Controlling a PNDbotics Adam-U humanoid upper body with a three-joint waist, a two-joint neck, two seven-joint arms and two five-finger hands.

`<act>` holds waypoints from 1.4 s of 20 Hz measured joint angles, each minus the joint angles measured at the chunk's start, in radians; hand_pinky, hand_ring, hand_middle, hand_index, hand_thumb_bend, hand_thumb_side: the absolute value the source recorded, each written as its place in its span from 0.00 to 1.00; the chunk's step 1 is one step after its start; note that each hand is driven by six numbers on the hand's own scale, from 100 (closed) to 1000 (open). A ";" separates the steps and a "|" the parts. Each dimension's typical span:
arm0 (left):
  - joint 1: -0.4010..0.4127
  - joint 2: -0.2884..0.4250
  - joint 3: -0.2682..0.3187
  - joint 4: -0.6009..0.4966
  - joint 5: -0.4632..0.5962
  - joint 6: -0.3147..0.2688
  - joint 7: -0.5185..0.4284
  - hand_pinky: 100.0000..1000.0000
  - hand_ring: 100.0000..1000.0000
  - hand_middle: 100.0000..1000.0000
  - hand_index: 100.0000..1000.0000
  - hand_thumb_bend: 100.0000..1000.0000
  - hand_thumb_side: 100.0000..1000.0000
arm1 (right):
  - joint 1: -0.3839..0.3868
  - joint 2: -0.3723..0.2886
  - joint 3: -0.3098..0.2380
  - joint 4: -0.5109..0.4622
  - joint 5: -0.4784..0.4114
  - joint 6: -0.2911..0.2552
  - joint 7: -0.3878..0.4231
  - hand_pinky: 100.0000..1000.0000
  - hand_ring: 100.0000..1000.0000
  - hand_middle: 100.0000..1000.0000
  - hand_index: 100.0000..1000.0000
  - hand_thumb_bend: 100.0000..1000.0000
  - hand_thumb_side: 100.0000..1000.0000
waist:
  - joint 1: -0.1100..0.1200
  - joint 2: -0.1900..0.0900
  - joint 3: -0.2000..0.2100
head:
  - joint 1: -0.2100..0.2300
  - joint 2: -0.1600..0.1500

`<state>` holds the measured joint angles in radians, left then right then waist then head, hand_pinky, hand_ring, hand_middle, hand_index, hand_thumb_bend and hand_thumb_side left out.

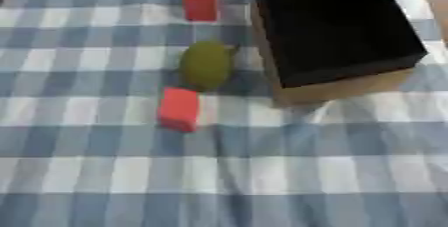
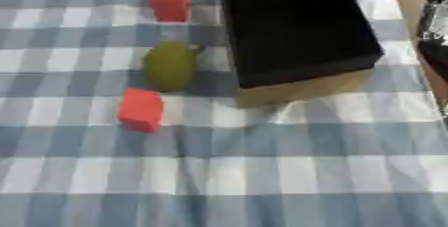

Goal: Pick up objects on the table and place them in the box.

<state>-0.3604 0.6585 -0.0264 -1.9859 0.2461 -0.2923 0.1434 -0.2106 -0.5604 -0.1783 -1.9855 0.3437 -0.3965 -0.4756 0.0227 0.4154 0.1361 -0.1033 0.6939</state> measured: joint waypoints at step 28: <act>-0.250 0.495 -0.230 -0.003 -0.446 0.043 -0.440 0.80 0.75 0.70 0.88 0.30 0.56 | 0.026 -0.036 0.007 0.000 -0.001 0.003 0.015 0.87 0.96 0.42 0.85 0.00 0.41 | 0.038 -0.001 0.015 | -0.039 0.009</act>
<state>-0.6100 1.1535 -0.2563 -1.9891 -0.1996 -0.2497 -0.2968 -0.1846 -0.5967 -0.1711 -1.9855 0.3425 -0.3940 -0.4603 0.0607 0.4144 0.1508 -0.1423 0.7030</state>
